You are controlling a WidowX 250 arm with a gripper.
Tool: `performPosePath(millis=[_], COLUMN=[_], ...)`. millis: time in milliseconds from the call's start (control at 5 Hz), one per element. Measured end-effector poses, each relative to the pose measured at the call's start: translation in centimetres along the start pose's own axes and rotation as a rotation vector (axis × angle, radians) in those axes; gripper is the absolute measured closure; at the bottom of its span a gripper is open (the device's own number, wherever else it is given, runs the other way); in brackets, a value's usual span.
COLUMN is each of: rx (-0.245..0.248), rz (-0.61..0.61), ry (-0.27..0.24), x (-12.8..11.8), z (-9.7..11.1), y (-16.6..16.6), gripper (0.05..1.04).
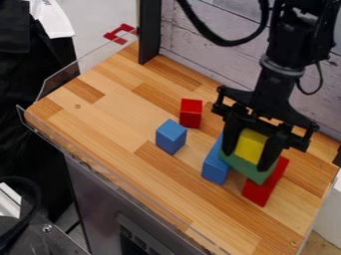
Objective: Put the yellow cube on top of the tower
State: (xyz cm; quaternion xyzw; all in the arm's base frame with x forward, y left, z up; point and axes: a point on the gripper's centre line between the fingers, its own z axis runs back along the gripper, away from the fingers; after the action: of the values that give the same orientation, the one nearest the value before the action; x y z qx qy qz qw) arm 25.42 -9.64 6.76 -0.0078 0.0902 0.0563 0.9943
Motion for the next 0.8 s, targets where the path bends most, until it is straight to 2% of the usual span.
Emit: performPosePath(millis=[200,400,600,800], rx=[-0.014,-0.018,-0.018,0.001], rz=[0.013,0.011,0.005,0.011], ry=[0.001,-0.006,-0.004,-0.009], x=[0.23,0.34,0.32,-0.1], z=[-0.28,-0.31,-0.31,0.38], y=[0.15,0.13,0.14,0.34], gripper=[0.499,0.445,0.15,0.083])
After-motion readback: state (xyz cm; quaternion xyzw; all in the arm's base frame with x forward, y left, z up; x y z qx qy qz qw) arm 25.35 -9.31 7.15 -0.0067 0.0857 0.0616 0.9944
